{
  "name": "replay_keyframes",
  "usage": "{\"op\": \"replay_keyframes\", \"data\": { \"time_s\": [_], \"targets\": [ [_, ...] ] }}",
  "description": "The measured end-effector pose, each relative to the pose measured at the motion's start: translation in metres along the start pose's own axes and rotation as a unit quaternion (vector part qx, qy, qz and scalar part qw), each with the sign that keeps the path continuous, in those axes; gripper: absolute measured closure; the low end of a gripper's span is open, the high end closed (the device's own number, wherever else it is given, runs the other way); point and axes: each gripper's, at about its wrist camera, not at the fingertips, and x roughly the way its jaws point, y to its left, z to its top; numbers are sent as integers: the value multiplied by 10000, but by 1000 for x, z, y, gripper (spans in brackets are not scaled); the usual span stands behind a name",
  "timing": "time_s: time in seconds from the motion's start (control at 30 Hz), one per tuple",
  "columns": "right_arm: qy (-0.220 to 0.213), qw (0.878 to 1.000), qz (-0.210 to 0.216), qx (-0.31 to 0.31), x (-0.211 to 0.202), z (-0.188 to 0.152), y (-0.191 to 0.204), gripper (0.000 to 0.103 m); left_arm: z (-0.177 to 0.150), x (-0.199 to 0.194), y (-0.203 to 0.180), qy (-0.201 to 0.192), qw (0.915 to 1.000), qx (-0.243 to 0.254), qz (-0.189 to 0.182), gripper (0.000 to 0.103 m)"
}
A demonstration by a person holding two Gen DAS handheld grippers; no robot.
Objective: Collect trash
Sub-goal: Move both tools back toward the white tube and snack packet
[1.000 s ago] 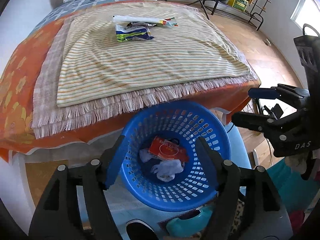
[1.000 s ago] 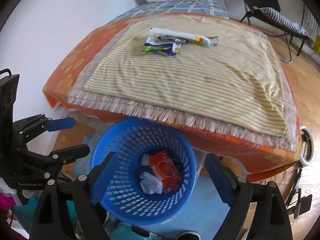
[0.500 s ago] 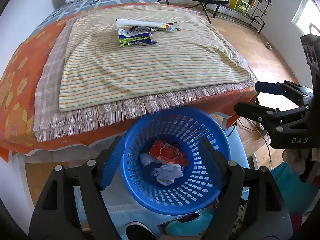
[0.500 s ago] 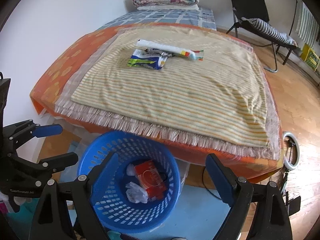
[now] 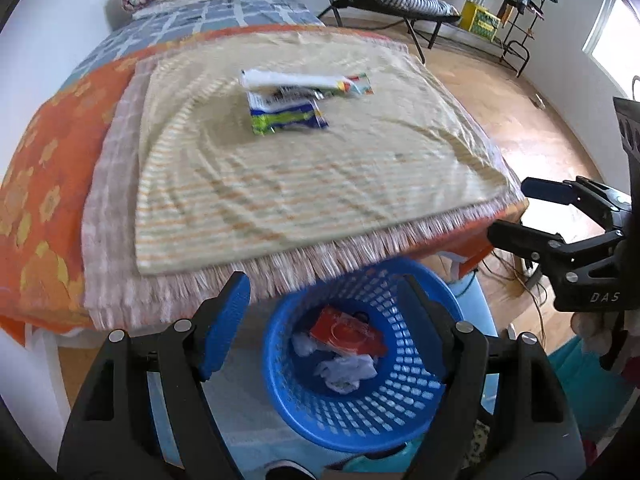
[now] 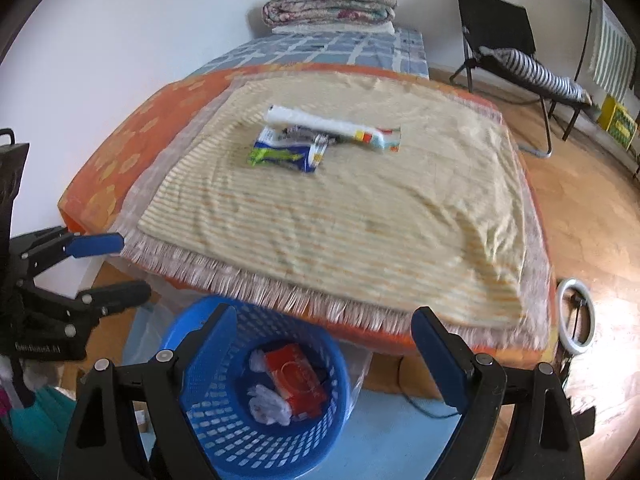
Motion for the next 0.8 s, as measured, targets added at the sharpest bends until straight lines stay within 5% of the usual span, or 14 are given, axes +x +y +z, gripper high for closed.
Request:
{"op": "replay_keyframes", "data": {
  "time_s": [0.37,0.63,0.8],
  "targets": [
    [-738,9939,141,-811,1,56,-11,12,45,13,36,-251,9990,-363,-36,25],
    [-549,9939,227,-925,41,111,-31,12,78,43,46,-178,9988,-387,-229,25],
    [-359,9956,739,-457,75,145,-55,16,101,68,58,-147,9977,-550,-360,25]
  ]
}}
